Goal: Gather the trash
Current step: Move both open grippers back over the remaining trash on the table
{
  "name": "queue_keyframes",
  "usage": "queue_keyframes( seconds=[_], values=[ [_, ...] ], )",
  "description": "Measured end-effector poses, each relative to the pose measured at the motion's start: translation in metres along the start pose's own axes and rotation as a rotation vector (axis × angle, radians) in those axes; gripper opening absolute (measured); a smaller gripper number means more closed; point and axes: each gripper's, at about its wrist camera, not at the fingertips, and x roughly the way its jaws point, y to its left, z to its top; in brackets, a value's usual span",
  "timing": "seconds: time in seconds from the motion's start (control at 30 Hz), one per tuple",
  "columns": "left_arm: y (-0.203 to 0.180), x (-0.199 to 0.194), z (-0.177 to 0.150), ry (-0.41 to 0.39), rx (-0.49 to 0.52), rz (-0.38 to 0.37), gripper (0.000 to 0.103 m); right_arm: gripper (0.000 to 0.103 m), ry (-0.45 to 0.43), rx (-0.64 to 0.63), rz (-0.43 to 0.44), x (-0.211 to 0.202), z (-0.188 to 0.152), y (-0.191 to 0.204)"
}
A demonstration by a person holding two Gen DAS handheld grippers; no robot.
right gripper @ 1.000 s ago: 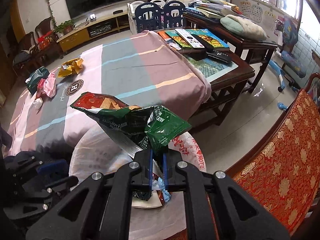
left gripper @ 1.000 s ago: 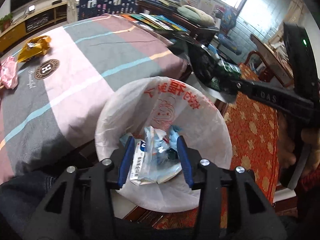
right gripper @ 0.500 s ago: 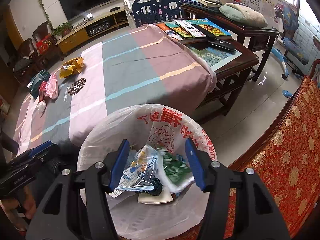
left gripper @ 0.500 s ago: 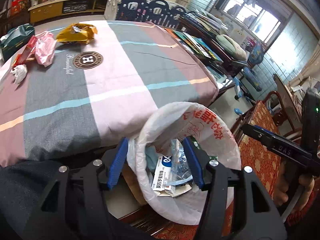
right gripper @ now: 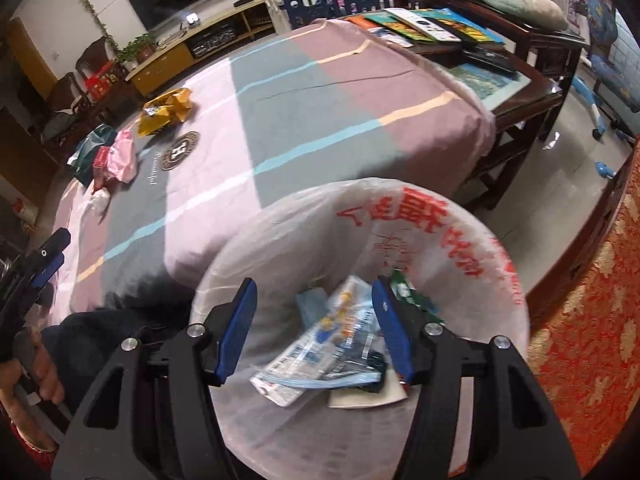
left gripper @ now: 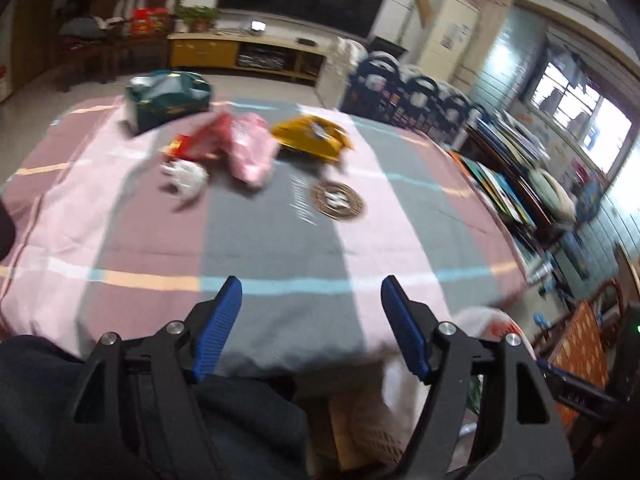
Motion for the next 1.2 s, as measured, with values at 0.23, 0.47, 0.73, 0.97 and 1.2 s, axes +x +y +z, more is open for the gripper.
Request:
queue_keyframes(
  seconds=[0.23, 0.47, 0.73, 0.97, 1.2],
  values=[
    [0.071, -0.021, 0.027, -0.118, -0.065, 0.250, 0.081, 0.059, 0.002, -0.064, 0.048, 0.020, 0.024, 0.073],
    [0.129, -0.030, 0.036, -0.104, -0.227, 0.310, 0.084, 0.059, -0.072, -0.208, 0.078, 0.043, 0.063, 0.179],
    [0.143, -0.035, 0.032, -0.115, -0.259, 0.317, 0.088, 0.059, -0.064, -0.310, 0.089, 0.102, 0.089, 0.280],
    [0.166, -0.030, 0.027, -0.101, -0.354, 0.313, 0.088, 0.059, -0.085, -0.306, 0.006, 0.148, 0.125, 0.314],
    [0.164, -0.023, 0.024, -0.089, -0.339, 0.317, 0.089, 0.059, -0.040, -0.320, -0.075, 0.202, 0.153, 0.330]
  ],
)
